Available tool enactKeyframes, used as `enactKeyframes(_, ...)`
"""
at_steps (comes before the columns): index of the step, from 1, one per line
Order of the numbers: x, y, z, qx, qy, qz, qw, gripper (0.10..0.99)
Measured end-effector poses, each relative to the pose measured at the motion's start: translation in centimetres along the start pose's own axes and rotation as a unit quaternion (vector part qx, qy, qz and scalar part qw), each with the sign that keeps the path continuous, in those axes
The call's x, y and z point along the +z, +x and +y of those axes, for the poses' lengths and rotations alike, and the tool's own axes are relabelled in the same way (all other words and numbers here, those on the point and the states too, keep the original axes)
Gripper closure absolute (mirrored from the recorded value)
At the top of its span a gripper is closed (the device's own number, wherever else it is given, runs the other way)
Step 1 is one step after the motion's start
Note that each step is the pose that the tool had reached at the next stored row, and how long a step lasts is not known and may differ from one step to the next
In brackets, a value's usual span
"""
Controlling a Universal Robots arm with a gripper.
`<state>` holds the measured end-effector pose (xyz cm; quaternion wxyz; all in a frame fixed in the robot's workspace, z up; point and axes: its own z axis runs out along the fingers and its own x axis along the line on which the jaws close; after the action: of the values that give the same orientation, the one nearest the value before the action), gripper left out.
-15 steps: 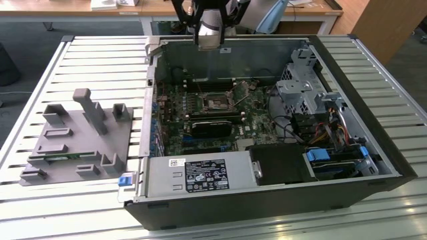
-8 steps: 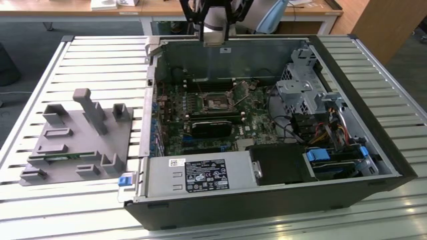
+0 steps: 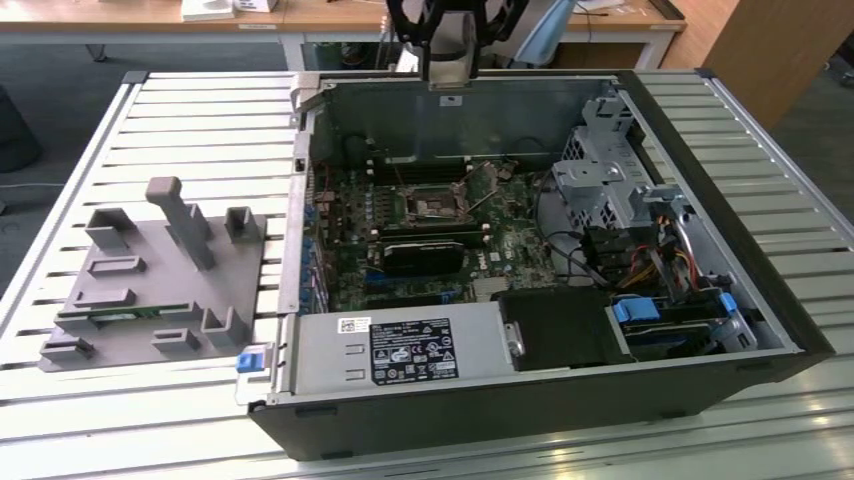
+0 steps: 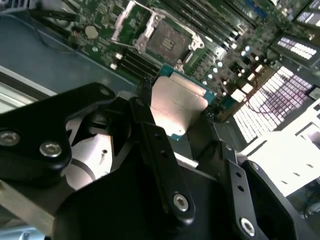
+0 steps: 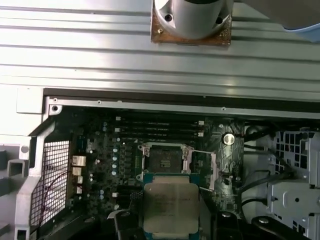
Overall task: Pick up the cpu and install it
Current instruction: 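Pick up the cpu and move it towards the insertion slot, then place the cpu into insertion slot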
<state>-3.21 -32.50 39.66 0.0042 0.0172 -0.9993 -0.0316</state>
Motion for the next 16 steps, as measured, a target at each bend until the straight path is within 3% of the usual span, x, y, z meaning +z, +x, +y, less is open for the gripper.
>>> enactKeyframes(6,0.0,-0.69,-0.03,0.003,0.0,-0.0002,1.0,0.553)
enactKeyframes(16,0.01,-0.7,-0.02,0.023,-0.0001,-0.0015,0.9997,0.553)
